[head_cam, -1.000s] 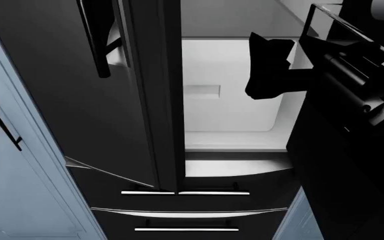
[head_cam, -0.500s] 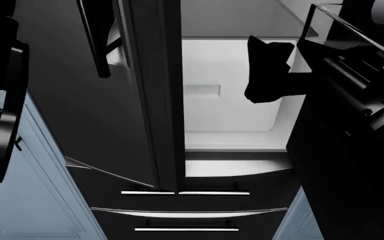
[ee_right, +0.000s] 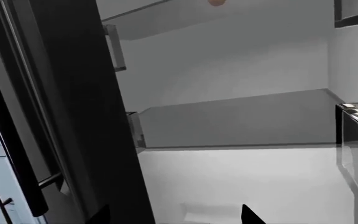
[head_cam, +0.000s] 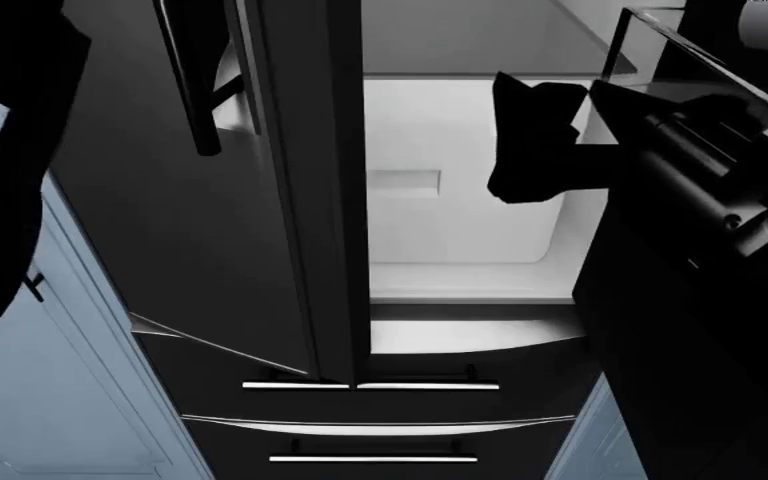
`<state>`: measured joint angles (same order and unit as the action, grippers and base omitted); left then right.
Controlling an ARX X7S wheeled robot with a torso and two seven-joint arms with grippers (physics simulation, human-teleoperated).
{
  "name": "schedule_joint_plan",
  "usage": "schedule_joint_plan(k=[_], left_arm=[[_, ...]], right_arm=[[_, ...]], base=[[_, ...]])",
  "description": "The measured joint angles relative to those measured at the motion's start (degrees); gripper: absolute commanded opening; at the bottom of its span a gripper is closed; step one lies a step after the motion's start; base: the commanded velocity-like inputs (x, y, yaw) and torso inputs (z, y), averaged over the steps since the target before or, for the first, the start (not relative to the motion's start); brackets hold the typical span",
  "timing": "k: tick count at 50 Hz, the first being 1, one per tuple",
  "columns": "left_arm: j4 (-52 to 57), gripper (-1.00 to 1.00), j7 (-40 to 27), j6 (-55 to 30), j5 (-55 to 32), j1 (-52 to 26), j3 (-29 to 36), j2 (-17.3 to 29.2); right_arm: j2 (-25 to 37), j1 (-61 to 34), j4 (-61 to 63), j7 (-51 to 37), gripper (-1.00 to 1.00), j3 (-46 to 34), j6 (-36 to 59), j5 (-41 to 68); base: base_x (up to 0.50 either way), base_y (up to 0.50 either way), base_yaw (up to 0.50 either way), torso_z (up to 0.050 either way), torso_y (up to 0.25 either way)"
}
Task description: Open the fridge doors
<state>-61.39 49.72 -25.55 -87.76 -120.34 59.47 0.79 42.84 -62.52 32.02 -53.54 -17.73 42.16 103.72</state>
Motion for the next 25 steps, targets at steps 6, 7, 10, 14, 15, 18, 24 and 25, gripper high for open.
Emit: schedule_joint_plan(k=[6, 7, 10, 14, 15, 18, 24, 25], left_arm=[[-2.22, 1.00, -1.73, 3.49, -12.38, -1.79, 13.54, -0.38], [-2.52, 1.00, -2.14, 3.95, -14.09, -2.02, 15.34, -0.42], [-3.37, 1.00, -3.78, 5.10, -18.81, -2.59, 19.94, -0.53], [-4.44, 1.00, -6.28, 6.32, -24.05, -3.10, 24.59, -0.62], [-4.69, 1.00, -6.87, 6.61, -25.16, -3.19, 25.53, -0.64], [-5.33, 1.00, -8.46, 7.36, -28.11, -3.40, 27.93, -0.67], [-6.15, 1.00, -11.00, 8.50, -32.60, -3.54, 31.13, -0.72], [-6.24, 1.00, -11.37, 8.67, -33.19, -3.55, 31.52, -0.72]], right_arm=[[0.05, 0.24, 0.35, -0.19, 1.00, 0.06, -0.23, 0.31], [0.05, 0.28, 0.41, -0.22, 1.00, 0.07, -0.27, 0.36], [0.08, 0.39, 0.59, -0.32, 1.00, 0.09, -0.38, 0.54], [0.09, 0.52, 0.74, -0.37, 1.00, 0.10, -0.51, 0.71], [0.09, 0.55, 0.77, -0.37, 1.00, 0.11, -0.54, 0.75], [0.09, 0.63, 0.82, -0.35, 1.00, 0.11, -0.62, 0.83], [0.10, 0.78, 0.93, -0.34, 1.00, 0.12, -0.78, 1.01], [0.11, 0.80, 0.95, -0.33, 1.00, 0.12, -0.81, 1.04]], base=[[0.00, 0.00, 0.00, 0.000, 0.000], [0.00, 0.00, 0.00, 0.000, 0.000], [0.00, 0.00, 0.00, 0.000, 0.000], [0.00, 0.00, 0.00, 0.000, 0.000], [0.00, 0.00, 0.00, 0.000, 0.000], [0.00, 0.00, 0.00, 0.000, 0.000], [0.00, 0.00, 0.00, 0.000, 0.000], [0.00, 0.00, 0.00, 0.000, 0.000]])
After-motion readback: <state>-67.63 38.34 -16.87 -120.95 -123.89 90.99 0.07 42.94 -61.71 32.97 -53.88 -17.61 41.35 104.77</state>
